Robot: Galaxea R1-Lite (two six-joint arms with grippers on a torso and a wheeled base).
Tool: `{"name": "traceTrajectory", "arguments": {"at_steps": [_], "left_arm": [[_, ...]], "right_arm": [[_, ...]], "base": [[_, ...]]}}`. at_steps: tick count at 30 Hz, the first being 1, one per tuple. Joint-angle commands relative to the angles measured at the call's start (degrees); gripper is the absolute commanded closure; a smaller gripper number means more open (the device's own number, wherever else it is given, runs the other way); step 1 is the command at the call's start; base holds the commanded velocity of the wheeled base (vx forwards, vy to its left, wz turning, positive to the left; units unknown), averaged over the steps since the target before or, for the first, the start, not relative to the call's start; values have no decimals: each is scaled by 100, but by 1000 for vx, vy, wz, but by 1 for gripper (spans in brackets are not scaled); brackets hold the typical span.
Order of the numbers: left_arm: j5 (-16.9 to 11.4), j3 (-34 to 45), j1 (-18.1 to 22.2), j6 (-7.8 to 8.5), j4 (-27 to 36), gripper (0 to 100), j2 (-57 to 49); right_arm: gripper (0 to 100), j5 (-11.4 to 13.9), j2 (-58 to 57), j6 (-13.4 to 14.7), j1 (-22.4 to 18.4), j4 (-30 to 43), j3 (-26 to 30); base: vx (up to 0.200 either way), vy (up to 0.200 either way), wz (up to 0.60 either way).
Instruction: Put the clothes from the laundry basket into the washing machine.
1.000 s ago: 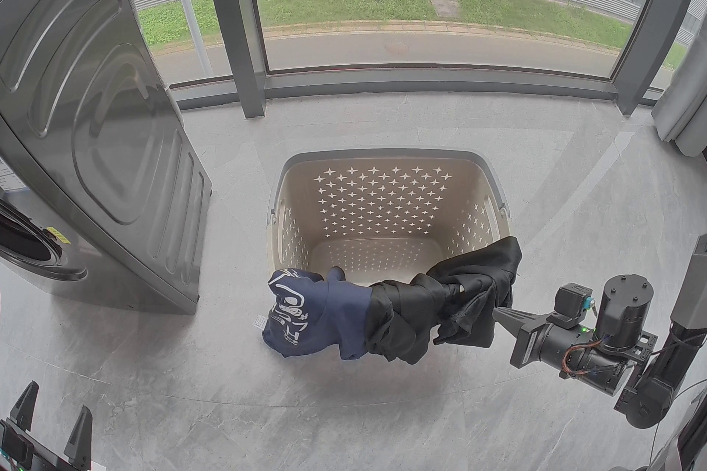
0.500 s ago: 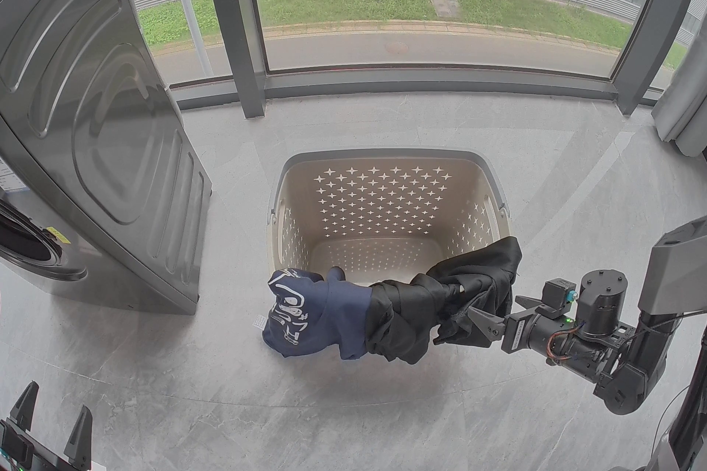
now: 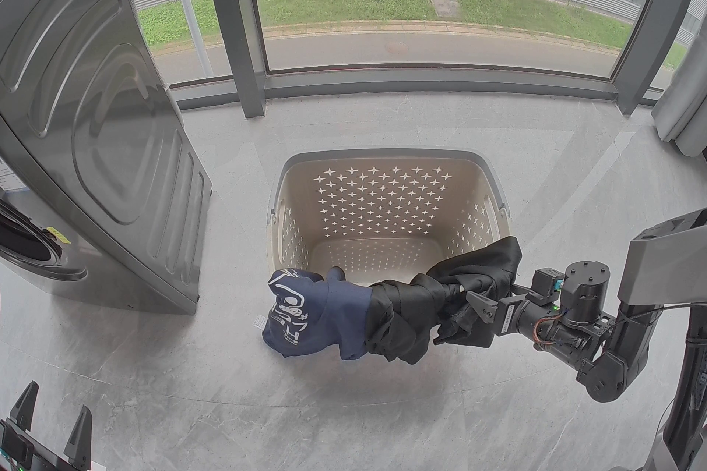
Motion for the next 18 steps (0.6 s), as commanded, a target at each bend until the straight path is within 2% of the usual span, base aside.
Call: {"name": "traceTrajectory", "arguments": {"at_steps": [1, 12, 18], "left_arm": [[2, 84, -2, -2, 2, 0, -51], [19, 84, -2, -2, 2, 0, -51], [19, 84, -2, -2, 2, 0, -51]], "right_arm": [[100, -15, 83, 6, -9, -1, -86], [100, -15, 30, 50, 88, -1, -42], [100, -94, -875, 41, 439, 16, 459]], "base": [[0, 0, 0], [0, 0, 0], [0, 0, 0]]}}
